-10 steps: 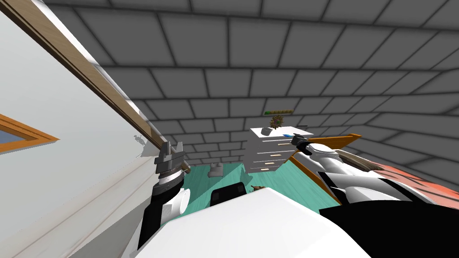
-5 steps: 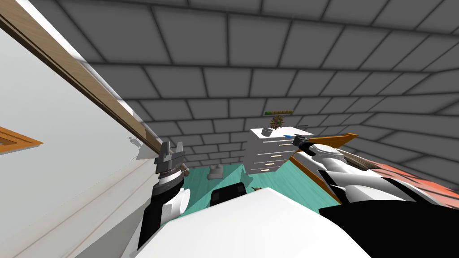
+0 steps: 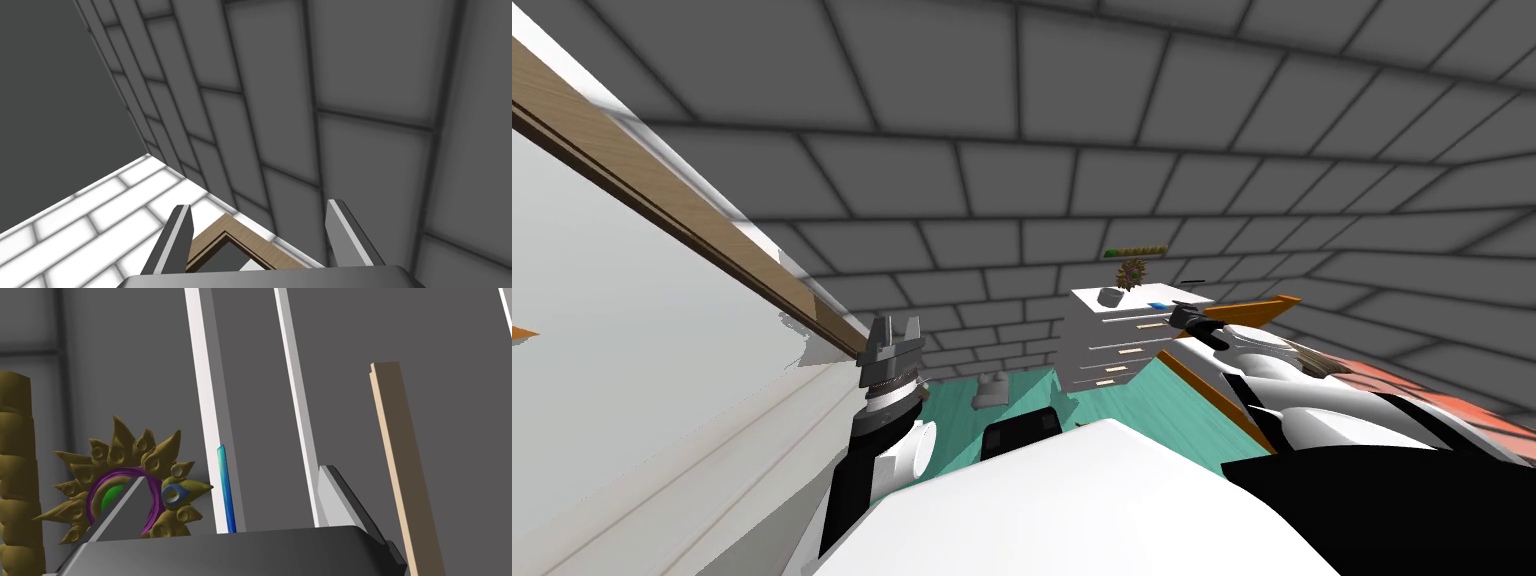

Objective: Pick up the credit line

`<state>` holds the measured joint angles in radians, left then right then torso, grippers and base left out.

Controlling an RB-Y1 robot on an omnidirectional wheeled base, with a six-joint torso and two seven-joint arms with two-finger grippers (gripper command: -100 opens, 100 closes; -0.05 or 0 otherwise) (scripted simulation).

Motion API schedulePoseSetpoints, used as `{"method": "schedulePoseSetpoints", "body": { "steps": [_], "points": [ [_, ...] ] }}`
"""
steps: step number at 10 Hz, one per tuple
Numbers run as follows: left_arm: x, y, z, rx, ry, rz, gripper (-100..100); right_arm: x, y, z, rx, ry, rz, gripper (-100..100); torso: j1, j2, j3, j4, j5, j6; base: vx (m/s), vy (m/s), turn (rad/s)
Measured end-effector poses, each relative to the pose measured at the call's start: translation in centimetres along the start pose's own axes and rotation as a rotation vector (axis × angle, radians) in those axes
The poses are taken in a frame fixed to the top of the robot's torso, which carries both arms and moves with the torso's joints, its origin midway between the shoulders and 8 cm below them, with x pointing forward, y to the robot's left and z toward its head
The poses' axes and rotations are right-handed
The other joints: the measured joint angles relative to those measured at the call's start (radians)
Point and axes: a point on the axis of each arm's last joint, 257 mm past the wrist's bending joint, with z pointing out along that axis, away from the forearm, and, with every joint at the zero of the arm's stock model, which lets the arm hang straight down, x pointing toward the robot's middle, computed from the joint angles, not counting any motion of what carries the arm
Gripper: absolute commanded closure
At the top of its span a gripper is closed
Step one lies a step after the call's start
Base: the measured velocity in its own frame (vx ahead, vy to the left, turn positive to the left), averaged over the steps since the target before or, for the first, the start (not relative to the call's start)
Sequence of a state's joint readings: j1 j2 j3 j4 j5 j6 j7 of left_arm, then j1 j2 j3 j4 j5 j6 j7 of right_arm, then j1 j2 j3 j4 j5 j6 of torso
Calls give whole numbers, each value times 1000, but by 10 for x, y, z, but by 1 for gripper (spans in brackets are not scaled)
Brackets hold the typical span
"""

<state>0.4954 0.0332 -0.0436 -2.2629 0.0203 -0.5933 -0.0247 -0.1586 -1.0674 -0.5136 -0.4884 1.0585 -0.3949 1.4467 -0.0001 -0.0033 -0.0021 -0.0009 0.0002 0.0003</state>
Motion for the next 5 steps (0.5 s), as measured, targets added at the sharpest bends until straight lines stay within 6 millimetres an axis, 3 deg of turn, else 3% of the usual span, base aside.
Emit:
{"method": "schedulePoseSetpoints", "body": {
  "steps": [5],
  "points": [
    [0,0,0,0,0,0,0,8,0,-7,11,-29,0,-100,0,0,0,0,0,0,86,20,-52]
  ]
}}
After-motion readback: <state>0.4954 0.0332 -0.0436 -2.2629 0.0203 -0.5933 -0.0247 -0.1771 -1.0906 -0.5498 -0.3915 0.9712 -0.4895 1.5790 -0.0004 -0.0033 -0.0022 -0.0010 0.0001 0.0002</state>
